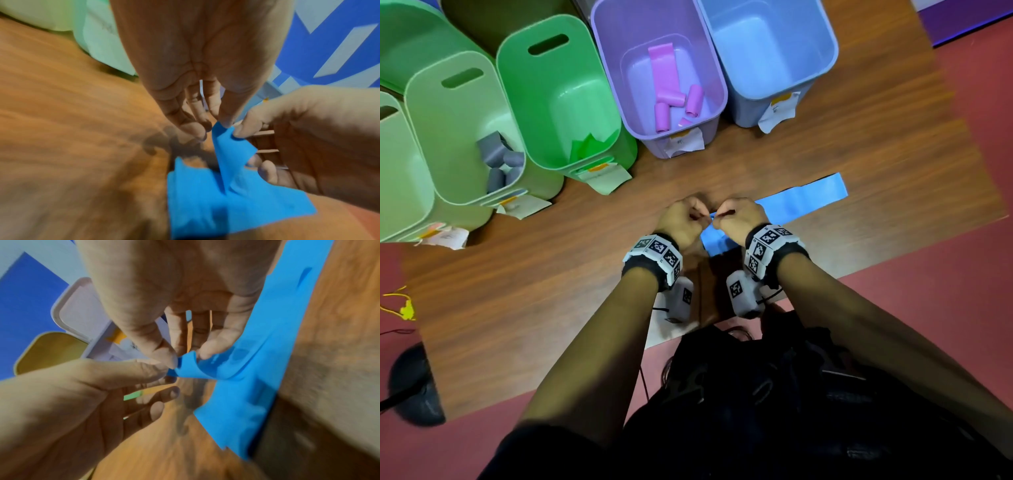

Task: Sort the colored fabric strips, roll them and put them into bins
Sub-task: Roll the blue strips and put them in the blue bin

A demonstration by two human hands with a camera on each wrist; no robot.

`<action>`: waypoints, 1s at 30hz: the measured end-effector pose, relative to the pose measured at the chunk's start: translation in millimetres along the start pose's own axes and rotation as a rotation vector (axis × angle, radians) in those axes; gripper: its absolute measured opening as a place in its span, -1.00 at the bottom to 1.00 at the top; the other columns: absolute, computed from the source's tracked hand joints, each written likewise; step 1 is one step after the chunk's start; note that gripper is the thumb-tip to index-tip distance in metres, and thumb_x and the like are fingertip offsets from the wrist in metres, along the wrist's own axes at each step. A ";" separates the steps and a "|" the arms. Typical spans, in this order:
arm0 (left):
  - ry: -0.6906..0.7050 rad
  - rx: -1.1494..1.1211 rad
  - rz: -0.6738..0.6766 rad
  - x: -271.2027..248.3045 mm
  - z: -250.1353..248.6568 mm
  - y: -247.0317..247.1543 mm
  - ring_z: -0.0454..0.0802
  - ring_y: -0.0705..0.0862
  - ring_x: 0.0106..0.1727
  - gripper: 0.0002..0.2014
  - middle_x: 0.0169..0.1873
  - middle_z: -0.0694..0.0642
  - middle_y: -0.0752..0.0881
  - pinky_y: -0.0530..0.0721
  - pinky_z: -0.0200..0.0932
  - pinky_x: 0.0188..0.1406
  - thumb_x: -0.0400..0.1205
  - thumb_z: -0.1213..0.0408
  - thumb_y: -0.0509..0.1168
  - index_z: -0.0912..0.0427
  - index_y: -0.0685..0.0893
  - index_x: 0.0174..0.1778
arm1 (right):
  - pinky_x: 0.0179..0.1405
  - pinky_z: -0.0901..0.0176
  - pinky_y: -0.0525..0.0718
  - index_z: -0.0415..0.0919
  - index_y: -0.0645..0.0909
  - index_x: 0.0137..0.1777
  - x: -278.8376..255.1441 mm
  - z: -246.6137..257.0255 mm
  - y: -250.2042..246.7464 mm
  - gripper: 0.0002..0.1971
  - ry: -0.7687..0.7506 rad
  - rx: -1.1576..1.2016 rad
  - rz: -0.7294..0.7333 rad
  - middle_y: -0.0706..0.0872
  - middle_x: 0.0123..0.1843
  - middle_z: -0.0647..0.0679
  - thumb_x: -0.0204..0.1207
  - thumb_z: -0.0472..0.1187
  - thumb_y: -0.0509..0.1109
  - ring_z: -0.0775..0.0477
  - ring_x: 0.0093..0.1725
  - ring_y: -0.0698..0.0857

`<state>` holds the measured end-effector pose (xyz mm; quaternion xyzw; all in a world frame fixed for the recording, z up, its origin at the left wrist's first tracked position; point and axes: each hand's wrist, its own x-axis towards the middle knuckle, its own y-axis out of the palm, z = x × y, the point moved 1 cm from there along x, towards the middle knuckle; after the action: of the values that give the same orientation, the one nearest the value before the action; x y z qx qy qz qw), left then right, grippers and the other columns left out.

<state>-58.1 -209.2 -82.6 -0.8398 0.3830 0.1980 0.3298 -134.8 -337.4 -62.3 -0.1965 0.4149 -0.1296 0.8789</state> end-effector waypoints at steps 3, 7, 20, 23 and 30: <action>0.034 -0.047 -0.039 -0.7 -19.2 -11.7 0.01 0.67 -0.20 -0.83 -0.31 -0.04 0.71 0.65 -0.14 -0.14 0.53 0.34 0.40 -0.04 0.62 -0.26 | -0.07 0.02 0.76 -0.04 0.64 -0.41 1.5 17.2 -14.9 -0.83 -0.019 0.103 -0.050 0.65 -0.45 0.06 0.38 -0.22 0.51 -0.14 -0.24 0.69; 0.105 -0.150 -0.090 -6.3 -55.1 -31.6 0.09 0.70 -0.16 -0.91 -0.25 0.03 0.73 0.70 0.03 0.02 0.49 0.29 0.39 0.00 0.63 -0.25 | -0.22 0.15 0.58 -0.11 0.63 -0.31 -3.6 44.1 -38.2 -0.88 -0.136 0.196 -0.101 0.64 -0.38 0.04 0.42 -0.26 0.48 -0.02 -0.30 0.59; 0.465 -0.271 -0.279 -21.0 -138.6 -94.6 -0.02 0.59 -0.27 -0.81 -0.30 0.16 0.65 0.67 -0.20 -0.17 0.61 0.54 0.30 0.16 0.73 -0.08 | -0.21 0.30 0.59 -0.03 0.67 -0.24 -26.4 106.2 -98.2 -0.78 -0.588 0.489 -0.259 0.67 -0.39 0.19 0.44 -0.39 0.53 0.06 -0.29 0.61; 0.481 -0.287 -0.281 -25.0 -147.4 -104.2 -0.14 0.62 -0.32 -0.82 -0.28 0.12 0.65 0.66 -0.26 -0.18 0.57 0.55 0.39 0.19 0.74 -0.03 | -0.27 0.26 0.60 -0.10 0.71 -0.15 -29.6 116.9 -102.3 -0.85 -0.583 0.531 -0.252 0.68 -0.33 -0.01 0.49 -0.38 0.52 0.07 -0.35 0.61; 0.554 -0.211 -0.364 -28.8 -160.1 -128.8 -0.18 0.62 -0.31 -0.84 -0.28 0.08 0.71 0.65 -0.32 -0.11 0.55 0.52 0.43 0.23 0.79 -0.01 | -0.08 0.28 0.66 -0.14 0.74 -0.06 -33.5 144.1 -109.9 -0.83 -0.656 0.554 -0.268 0.77 -0.23 0.01 0.47 -0.43 0.53 0.11 -0.22 0.73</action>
<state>36.2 -244.4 98.8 -0.9457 0.2793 -0.0613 0.1547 -50.3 -387.8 93.5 -0.0366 0.0349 -0.2792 0.9589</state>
